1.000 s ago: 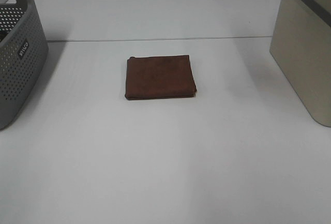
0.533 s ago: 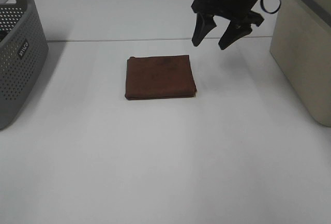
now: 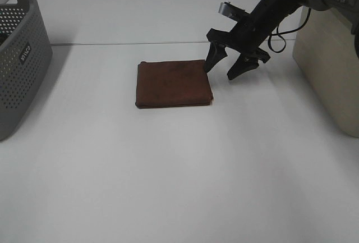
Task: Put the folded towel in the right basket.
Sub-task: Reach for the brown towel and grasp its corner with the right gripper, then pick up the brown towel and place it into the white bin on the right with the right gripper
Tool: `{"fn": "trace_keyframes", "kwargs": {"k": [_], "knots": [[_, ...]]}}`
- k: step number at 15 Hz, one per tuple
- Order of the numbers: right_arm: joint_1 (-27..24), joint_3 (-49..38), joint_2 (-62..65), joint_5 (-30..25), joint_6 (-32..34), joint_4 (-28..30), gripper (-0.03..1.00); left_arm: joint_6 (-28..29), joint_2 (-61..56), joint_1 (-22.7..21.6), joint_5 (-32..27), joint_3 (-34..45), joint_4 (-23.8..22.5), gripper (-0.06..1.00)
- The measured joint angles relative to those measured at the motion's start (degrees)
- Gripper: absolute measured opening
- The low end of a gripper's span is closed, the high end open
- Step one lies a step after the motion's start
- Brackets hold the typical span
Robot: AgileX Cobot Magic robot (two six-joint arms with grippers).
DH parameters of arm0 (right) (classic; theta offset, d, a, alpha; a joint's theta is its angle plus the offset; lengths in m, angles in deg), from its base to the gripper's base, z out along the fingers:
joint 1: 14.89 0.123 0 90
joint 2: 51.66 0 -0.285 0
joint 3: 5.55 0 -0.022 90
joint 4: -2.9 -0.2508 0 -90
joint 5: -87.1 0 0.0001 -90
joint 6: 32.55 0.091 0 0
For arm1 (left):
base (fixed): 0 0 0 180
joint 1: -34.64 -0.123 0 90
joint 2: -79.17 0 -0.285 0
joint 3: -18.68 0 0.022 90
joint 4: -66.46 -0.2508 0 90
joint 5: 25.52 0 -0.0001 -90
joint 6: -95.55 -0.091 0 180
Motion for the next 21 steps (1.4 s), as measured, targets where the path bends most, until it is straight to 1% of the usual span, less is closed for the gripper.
{"fn": "trace_keyframes", "kwargs": {"k": [4,7,11,12,13,14,16,17,21], "knots": [[0.0,0.2,-2.7,2.0,-3.2,-3.4,0.70,0.0,0.0,0.0,0.0,0.0,0.0,0.97],[0.0,0.2,-4.3,4.0,-4.0,-6.1,0.69,0.0,0.0,0.0,0.0,0.0,0.0,0.97],[1.2,0.8,-5.7,4.4,-6.7,-10.1,0.67,0.0,0.0,0.0,0.0,0.0,0.0,0.97],[2.0,0.8,-5.7,4.6,-6.9,-10.2,0.63,0.0,0.0,0.0,0.0,0.0,0.0,0.97],[2.5,0.8,-5.9,4.8,-6.9,-10.0,0.55,0.0,0.0,0.0,0.0,0.0,0.0,0.97],[2.8,0.8,-6.3,5.2,-6.9,-9.9,0.44,0.0,0.0,0.0,0.0,0.0,0.0,0.97],[2.8,0.7,-6.5,5.5,-6.8,-9.4,0.15,0.0,0.0,0.0,0.0,0.0,0.0,0.97],[2.8,0.7,-6.5,5.5,-6.8,-9.3,0.07,0.0,0.0,0.0,0.0,0.0,0.0,0.97],[2.8,0.6,-4.9,5.6,-7.0,-8.1,0.07,0.0,0.0,0.0,0.0,0.0,0.0,0.97]]}}
